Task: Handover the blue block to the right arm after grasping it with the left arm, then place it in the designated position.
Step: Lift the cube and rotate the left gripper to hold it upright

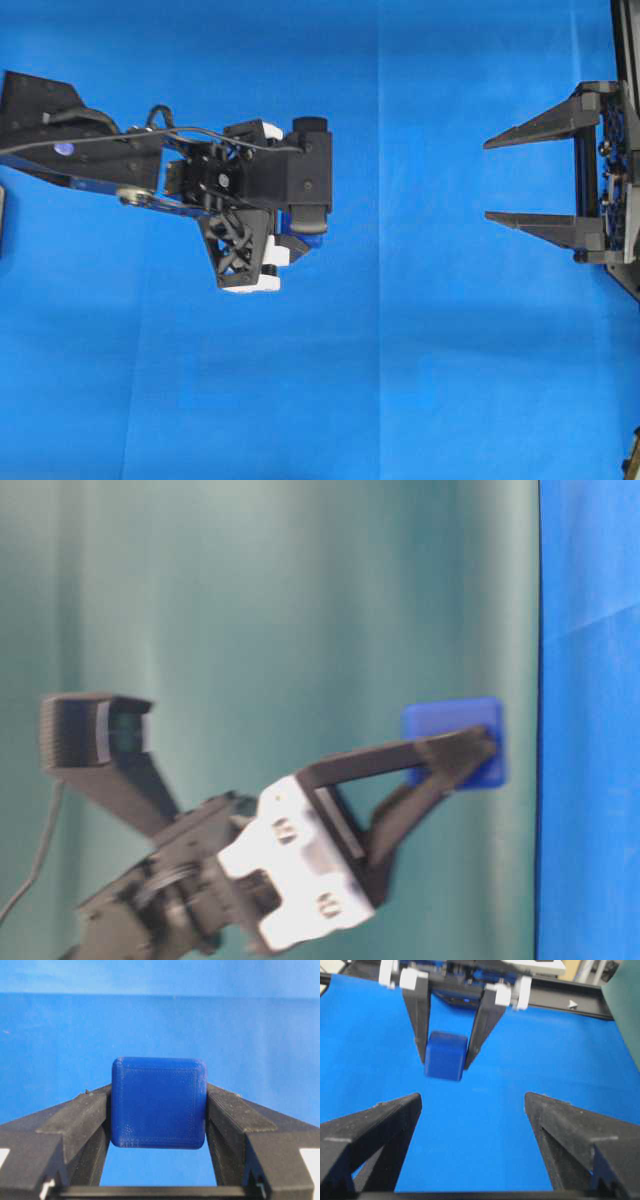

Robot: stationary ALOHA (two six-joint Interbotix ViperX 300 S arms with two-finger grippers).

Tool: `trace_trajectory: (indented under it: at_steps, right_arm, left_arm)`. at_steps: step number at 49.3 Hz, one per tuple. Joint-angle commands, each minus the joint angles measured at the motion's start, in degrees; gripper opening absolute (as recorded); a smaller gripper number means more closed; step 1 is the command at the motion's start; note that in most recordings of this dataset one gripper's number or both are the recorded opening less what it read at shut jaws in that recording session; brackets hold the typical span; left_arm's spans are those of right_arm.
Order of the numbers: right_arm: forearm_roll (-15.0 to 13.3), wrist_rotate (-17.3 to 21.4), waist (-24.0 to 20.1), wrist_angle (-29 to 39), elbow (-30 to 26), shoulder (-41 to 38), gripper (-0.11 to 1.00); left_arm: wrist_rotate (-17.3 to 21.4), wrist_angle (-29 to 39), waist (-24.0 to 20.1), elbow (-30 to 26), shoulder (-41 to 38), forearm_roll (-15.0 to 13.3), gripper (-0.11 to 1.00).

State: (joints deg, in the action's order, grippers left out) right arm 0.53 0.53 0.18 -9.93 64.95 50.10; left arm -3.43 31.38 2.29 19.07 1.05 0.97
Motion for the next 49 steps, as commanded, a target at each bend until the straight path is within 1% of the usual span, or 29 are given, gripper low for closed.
trace_trajectory:
  at_steps: [1, 13, 49]
  right_arm:
    - [0.18, 0.00, 0.09, -0.26, -1.49, -0.18, 0.97]
    - [0.18, 0.00, 0.09, -0.26, -1.49, -0.09, 0.97]
    - [0.18, 0.00, 0.09, -0.09, -1.67, -0.18, 0.97]
  left_arm:
    - [0.09, 1.49, 0.09, -2.11, 3.52, 0.18, 0.48]
    - [0.18, 2.81, 0.09, -2.37, 5.71, 0.44, 0.48]
    - [0.18, 2.72, 0.09, -2.37, 5.62, 0.44, 0.48]
